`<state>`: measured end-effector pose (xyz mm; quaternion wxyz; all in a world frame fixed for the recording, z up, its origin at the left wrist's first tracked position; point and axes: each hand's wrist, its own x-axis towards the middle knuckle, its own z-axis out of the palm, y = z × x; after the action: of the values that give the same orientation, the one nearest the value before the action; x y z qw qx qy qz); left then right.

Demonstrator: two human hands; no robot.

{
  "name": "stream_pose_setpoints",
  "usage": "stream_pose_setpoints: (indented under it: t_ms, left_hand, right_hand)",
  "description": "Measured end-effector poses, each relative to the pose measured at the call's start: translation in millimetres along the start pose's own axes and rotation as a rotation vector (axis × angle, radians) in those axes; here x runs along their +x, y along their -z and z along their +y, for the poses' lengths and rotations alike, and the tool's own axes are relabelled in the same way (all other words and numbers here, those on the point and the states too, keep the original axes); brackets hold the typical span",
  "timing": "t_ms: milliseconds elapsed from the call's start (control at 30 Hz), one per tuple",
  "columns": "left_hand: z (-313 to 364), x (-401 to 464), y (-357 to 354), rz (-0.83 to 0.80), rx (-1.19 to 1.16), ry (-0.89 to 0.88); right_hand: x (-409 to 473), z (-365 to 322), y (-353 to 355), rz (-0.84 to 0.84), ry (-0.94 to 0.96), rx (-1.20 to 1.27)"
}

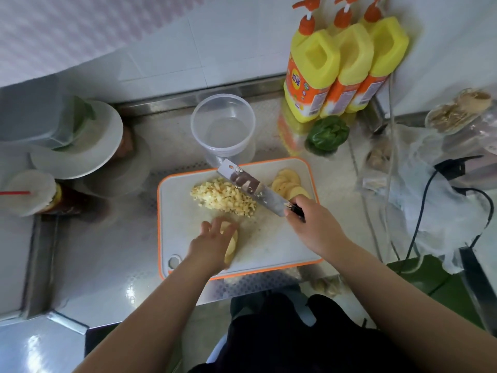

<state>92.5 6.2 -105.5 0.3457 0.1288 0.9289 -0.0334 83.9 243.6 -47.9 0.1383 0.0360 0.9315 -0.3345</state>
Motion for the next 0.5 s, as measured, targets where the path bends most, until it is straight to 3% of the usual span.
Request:
stream_pose_setpoints:
  t_ms: [167,500]
  left_hand:
    - [-5.0,-10.3,-11.0,0.102,0.015,-0.014]
    - [1.9,-13.9,-14.6,0.134,-0.09,0.021]
  right_hand:
    - [-7.0,-6.4,-8.6,-0.04,-0.006,-0.018]
    - [-15.4,-17.0,-23.2,-0.078,0.001,-0.022]
